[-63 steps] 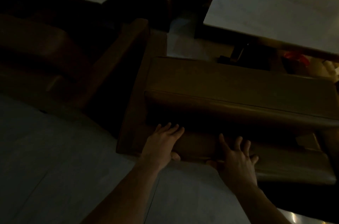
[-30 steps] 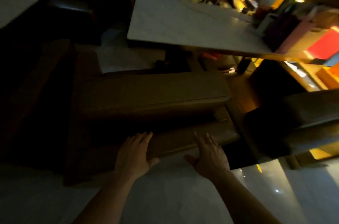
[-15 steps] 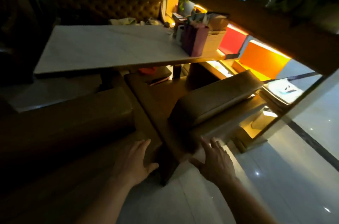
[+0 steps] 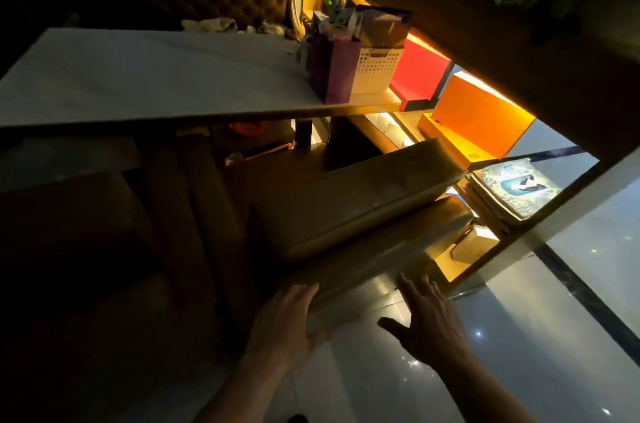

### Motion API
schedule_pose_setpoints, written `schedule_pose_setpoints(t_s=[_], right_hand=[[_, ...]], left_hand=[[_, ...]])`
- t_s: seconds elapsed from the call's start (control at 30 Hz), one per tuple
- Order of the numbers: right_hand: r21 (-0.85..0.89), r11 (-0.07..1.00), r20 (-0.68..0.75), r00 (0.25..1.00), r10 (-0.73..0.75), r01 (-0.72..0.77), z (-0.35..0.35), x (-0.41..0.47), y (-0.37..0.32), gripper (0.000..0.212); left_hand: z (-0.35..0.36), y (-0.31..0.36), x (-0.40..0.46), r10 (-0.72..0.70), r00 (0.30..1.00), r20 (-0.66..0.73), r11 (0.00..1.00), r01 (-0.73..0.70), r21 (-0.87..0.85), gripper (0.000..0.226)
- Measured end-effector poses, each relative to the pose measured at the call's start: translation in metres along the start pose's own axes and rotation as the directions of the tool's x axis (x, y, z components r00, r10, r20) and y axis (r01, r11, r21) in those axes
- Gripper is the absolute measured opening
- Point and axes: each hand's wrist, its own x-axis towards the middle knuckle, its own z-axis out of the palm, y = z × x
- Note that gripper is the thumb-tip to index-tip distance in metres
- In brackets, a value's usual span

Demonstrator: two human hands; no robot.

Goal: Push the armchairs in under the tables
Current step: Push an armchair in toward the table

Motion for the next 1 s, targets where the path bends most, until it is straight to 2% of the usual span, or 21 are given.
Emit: schedule_pose_setpoints(t_s=[0.17,0.33,0.5,0.7,0.83,1.0], right_hand=[[-0.065,0.998,0.054,0.998,0.012,-0.008,-0.003,0.132,0.1,0.099],[-0.105,0.991,-0.023,0.996,-0.081,0.078,-0.015,0.167,0.094,0.102],[-0.117,0.984,0.042,0.99,-0.132,0.136,-0.015,0.219,0.143,0.11],[-0.104,0.895,0.088,0.9,-0.427,0.435,0.001,0.275,0.164,0.124],[-0.103,0.863,0.064,0.869,-0.49,0.495,0.017,0.288,0.18,0.123],[-0.179,0.828,0.025,0.844,-0.536,0.531,0.025,0.289,0.19,0.115]], left_hand=[[0.084,0.058,0.129,-0.032,0.999,0.031,0.999,0.033,-0.022,0.083],[0.082,0.048,0.139,-0.055,0.998,-0.009,0.995,0.056,0.088,0.083],[0.09,0.071,0.172,-0.156,0.986,-0.059,0.981,0.162,0.103,0.084],[0.107,0.09,0.189,-0.307,0.941,-0.138,0.922,0.331,0.2,0.095],[0.12,0.099,0.197,-0.394,0.9,-0.187,0.875,0.429,0.224,0.097],[0.121,0.105,0.198,-0.455,0.872,-0.178,0.86,0.483,0.167,0.091]])
